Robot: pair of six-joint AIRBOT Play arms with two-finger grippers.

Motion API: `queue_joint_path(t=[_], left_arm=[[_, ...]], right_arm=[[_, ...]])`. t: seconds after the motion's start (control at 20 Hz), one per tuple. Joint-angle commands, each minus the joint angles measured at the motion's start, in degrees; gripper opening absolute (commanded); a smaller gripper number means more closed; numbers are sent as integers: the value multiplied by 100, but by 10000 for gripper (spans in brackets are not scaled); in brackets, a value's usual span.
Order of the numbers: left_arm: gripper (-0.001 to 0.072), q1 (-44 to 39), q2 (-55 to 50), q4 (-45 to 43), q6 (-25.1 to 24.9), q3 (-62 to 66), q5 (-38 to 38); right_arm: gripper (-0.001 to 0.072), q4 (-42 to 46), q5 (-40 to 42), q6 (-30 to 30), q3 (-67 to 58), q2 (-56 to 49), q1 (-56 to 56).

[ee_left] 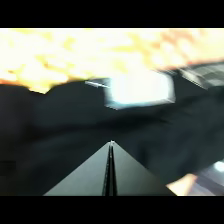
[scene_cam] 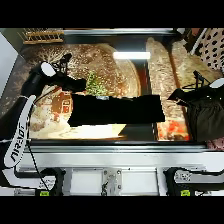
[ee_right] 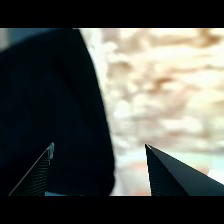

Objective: Fold the clothes and pants, and hang the long-sleeved shirts on hangers.

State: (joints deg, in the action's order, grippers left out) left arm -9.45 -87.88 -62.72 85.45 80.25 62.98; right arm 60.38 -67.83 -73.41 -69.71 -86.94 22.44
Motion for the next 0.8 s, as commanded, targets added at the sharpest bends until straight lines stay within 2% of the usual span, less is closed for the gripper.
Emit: queue_joint_path(t=[0.0,0.15,0.4,0.65,0.7,0.75], left_arm=[[10,-575,188,870,11,-612,-601],[10,-1045,160,1025,52,-828,-951],[10,-1460,-186,1027,247,-415,-962],[10,-1635,-667,1027,247,33,-916],[10,-1635,-715,1029,247,66,-918],[10,-1635,-745,1027,247,79,-927]], right_arm=[[634,-332,-616,949,2,-538,634],[633,-846,-636,1211,7,-1054,691],[631,-1703,-955,1368,20,-1659,240],[621,-1998,-551,1360,87,-1768,-485],[538,-2074,-466,1362,87,-1768,-568],[392,-2151,-398,1366,87,-1766,-619]])
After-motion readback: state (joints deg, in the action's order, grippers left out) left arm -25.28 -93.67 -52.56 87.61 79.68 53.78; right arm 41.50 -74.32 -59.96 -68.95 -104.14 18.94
